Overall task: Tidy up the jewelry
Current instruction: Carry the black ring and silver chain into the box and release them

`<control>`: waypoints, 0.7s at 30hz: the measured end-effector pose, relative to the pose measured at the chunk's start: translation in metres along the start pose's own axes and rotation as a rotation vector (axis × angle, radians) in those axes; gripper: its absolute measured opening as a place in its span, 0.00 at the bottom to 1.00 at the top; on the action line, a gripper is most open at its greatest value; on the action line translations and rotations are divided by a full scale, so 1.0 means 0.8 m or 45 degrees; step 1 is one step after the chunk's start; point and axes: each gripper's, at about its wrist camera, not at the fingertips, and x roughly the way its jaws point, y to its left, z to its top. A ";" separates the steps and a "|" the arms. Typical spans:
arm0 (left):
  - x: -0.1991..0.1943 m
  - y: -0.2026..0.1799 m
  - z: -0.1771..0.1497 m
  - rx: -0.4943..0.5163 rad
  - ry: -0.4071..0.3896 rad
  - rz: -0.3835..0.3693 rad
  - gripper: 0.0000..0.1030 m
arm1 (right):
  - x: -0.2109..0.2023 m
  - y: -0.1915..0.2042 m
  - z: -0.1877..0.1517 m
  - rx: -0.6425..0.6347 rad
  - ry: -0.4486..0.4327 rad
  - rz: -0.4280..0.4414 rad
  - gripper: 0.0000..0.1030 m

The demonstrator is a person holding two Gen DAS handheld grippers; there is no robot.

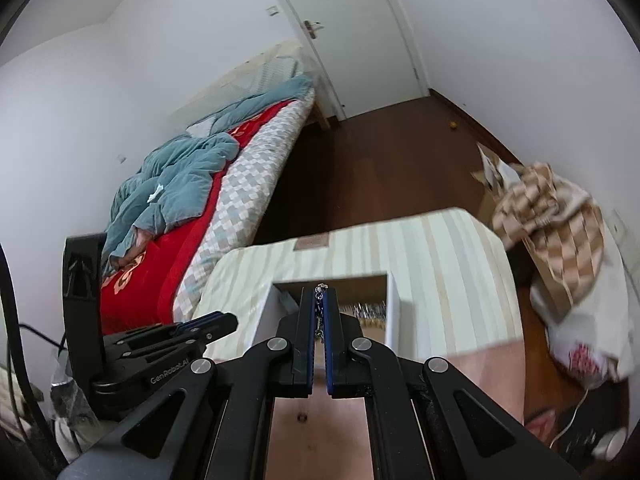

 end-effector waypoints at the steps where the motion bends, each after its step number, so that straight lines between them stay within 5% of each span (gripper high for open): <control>1: 0.008 0.001 0.008 0.001 0.013 0.000 0.10 | 0.008 0.002 0.005 -0.010 0.011 0.003 0.04; 16: 0.111 0.008 0.075 -0.026 0.207 0.035 0.15 | 0.170 -0.030 0.000 0.009 0.407 0.039 0.05; 19: 0.106 0.016 0.082 -0.048 0.177 0.084 0.27 | 0.182 -0.037 -0.004 0.028 0.482 0.020 0.05; 20: 0.101 0.018 0.083 -0.047 0.158 0.098 0.37 | 0.182 -0.039 -0.004 0.027 0.493 0.016 0.07; 21: 0.097 0.021 0.084 -0.049 0.143 0.109 0.51 | 0.179 -0.041 -0.004 0.025 0.489 0.006 0.19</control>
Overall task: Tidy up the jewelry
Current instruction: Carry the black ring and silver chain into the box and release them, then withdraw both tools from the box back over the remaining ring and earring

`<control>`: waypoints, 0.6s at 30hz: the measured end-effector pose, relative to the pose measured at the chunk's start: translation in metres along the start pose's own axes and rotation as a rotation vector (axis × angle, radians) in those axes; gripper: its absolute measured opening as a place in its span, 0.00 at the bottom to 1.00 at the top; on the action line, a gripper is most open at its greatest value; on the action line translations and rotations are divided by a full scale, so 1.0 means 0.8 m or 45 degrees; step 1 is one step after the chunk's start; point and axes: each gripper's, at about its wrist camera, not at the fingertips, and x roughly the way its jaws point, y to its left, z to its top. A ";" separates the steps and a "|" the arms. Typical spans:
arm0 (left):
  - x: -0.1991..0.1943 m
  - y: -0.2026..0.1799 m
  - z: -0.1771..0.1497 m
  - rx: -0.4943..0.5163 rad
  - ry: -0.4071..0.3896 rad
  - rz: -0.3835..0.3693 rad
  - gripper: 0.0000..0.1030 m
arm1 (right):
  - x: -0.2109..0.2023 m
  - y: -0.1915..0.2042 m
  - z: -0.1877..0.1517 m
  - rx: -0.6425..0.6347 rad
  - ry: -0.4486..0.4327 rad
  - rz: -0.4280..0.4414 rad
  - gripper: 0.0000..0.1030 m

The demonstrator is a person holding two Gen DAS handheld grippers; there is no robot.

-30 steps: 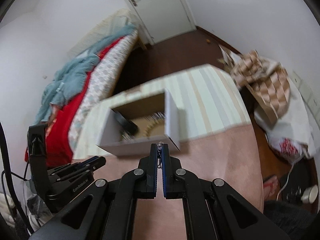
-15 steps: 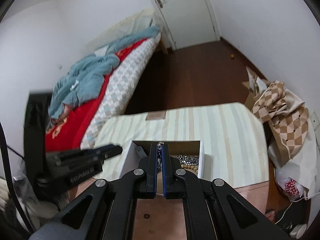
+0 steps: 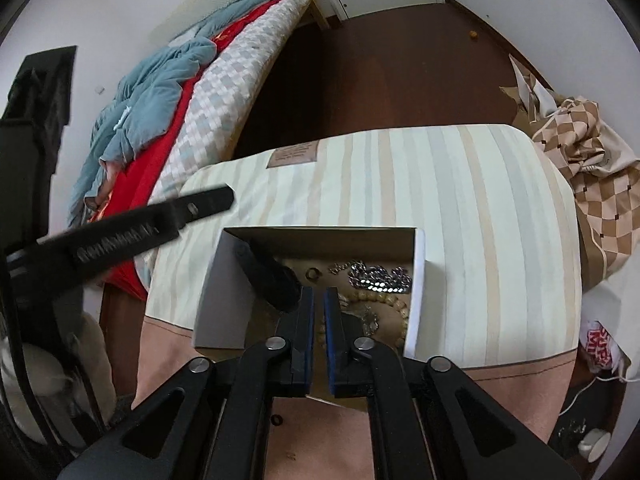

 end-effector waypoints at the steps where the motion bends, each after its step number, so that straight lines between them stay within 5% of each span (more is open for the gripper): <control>1: -0.005 0.004 0.000 -0.005 -0.020 0.022 0.59 | -0.003 0.001 0.000 -0.004 -0.005 -0.014 0.30; 2: -0.011 0.007 -0.002 -0.009 -0.043 0.042 0.67 | -0.007 0.001 -0.001 -0.011 -0.010 -0.027 0.51; 3: -0.015 0.009 -0.003 -0.008 -0.059 0.049 0.67 | -0.011 0.003 -0.001 -0.018 -0.019 -0.035 0.61; 7: -0.030 0.020 -0.018 -0.005 -0.105 0.121 0.69 | -0.029 0.011 -0.005 -0.067 -0.048 -0.154 0.61; 9: -0.036 0.025 -0.031 -0.010 -0.116 0.156 0.91 | -0.038 0.014 -0.011 -0.090 -0.065 -0.217 0.62; 10: -0.039 0.028 -0.037 -0.015 -0.125 0.171 0.93 | -0.040 0.015 -0.013 -0.101 -0.064 -0.253 0.66; 12: -0.044 0.030 -0.056 -0.011 -0.141 0.215 0.93 | -0.043 0.019 -0.021 -0.124 -0.065 -0.323 0.89; 18: -0.059 0.029 -0.100 0.007 -0.169 0.269 0.94 | -0.037 0.024 -0.052 -0.136 -0.027 -0.450 1.00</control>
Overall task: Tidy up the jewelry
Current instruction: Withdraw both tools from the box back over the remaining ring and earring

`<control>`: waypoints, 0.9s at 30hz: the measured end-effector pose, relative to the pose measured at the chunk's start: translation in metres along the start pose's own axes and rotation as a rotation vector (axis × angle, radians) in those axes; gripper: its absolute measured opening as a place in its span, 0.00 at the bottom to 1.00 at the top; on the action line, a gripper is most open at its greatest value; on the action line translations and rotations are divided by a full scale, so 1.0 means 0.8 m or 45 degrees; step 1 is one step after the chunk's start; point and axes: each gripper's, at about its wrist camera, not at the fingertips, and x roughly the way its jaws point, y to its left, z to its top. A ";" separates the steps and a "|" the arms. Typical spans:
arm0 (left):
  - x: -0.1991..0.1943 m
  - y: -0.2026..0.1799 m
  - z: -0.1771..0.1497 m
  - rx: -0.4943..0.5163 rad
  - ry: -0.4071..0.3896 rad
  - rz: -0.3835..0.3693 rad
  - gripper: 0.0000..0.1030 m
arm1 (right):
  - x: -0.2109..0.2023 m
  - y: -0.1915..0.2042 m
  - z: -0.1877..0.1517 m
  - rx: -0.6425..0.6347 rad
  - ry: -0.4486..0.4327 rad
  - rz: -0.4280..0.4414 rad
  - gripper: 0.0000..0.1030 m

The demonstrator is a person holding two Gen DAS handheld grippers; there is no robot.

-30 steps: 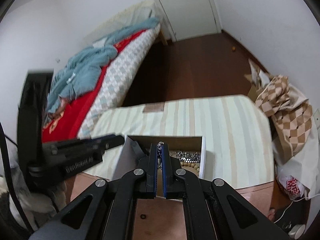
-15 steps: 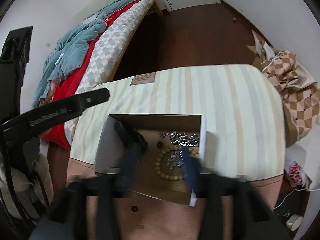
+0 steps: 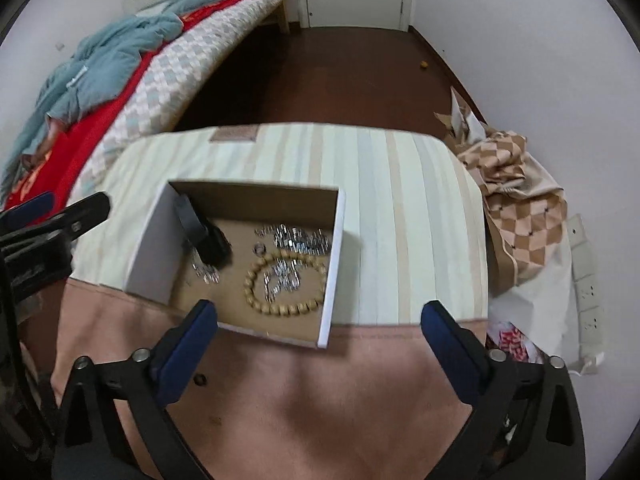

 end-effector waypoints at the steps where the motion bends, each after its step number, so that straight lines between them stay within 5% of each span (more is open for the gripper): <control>1: -0.004 0.000 -0.006 -0.001 -0.003 0.005 0.94 | 0.000 0.001 -0.004 0.007 0.004 -0.014 1.00; 27: -0.158 0.011 -0.077 -0.024 -0.198 0.078 0.94 | -0.176 0.029 -0.068 0.062 -0.299 -0.096 1.00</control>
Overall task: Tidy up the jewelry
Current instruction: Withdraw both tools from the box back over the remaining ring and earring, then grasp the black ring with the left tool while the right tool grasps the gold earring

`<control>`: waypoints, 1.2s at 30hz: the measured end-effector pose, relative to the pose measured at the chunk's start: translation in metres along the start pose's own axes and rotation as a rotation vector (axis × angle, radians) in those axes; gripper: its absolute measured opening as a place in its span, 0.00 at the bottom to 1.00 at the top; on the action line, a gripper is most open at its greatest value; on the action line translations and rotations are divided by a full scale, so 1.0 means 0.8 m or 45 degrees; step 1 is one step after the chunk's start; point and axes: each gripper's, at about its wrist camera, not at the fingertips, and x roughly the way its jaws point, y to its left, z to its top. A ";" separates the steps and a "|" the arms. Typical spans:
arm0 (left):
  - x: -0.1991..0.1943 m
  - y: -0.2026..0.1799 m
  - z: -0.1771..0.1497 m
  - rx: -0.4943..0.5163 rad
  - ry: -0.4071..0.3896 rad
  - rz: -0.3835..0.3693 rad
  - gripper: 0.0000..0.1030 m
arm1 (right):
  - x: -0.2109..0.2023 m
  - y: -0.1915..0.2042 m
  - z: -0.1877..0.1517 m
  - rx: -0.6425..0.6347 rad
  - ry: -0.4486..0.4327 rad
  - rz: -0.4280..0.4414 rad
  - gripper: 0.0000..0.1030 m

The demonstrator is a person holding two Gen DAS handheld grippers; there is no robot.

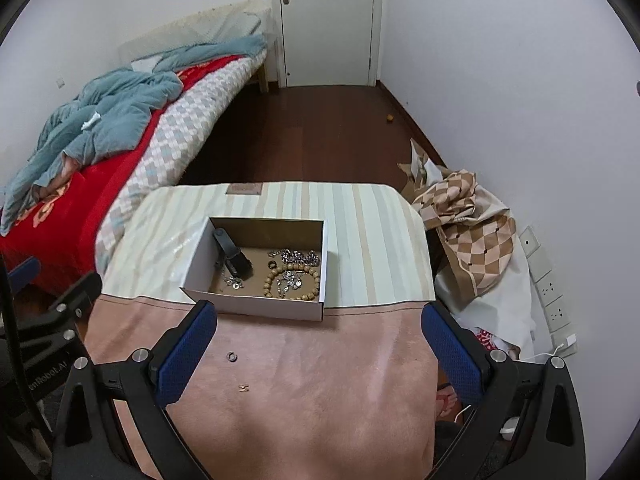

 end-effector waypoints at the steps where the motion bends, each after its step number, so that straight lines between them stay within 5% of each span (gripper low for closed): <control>1: -0.002 0.001 0.000 -0.002 -0.006 0.004 0.94 | -0.005 0.001 0.000 0.002 -0.007 0.004 1.00; 7: 0.007 0.012 -0.019 -0.035 0.017 0.086 0.94 | -0.006 0.001 -0.013 0.029 0.003 0.071 1.00; 14: 0.080 0.033 -0.104 -0.011 0.242 0.245 0.94 | 0.083 0.028 -0.092 0.018 0.172 0.170 0.98; 19: 0.132 0.049 -0.157 -0.012 0.417 0.259 0.94 | 0.147 0.058 -0.146 -0.021 0.272 0.257 0.66; 28: 0.173 0.061 -0.183 -0.029 0.545 0.210 0.94 | 0.187 0.104 -0.186 -0.153 0.245 0.253 0.40; 31: 0.176 0.060 -0.184 -0.029 0.551 0.202 0.94 | 0.189 0.111 -0.186 -0.200 0.218 0.204 0.11; 36: 0.170 0.043 -0.171 -0.016 0.514 0.149 0.94 | 0.184 0.089 -0.181 -0.123 0.211 0.221 0.11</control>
